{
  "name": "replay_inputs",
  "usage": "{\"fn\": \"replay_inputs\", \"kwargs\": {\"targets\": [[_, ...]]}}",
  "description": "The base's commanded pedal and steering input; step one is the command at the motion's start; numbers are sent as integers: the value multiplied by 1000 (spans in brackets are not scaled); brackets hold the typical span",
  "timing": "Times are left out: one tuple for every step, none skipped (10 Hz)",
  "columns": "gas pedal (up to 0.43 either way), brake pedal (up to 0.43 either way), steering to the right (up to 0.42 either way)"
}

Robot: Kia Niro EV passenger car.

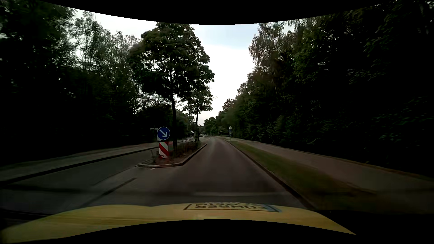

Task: Follow the waypoints while adhering to traffic rules and regulations

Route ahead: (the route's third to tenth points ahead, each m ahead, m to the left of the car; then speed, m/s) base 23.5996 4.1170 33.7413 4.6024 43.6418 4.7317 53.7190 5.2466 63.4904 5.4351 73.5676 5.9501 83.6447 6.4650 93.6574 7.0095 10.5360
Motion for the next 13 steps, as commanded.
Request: {"fn": "replay_inputs", "kwargs": {"targets": [[59, 0, -2], [47, 0, -2], [28, 0, -2], [28, 0, -2], [28, 0, -3], [28, 0, -3], [28, 0, -2], [39, 0, -3], [47, 0, -3], [59, 0, -3], [67, 0, -3], [79, 0, -4], [79, 0, -4]]}}
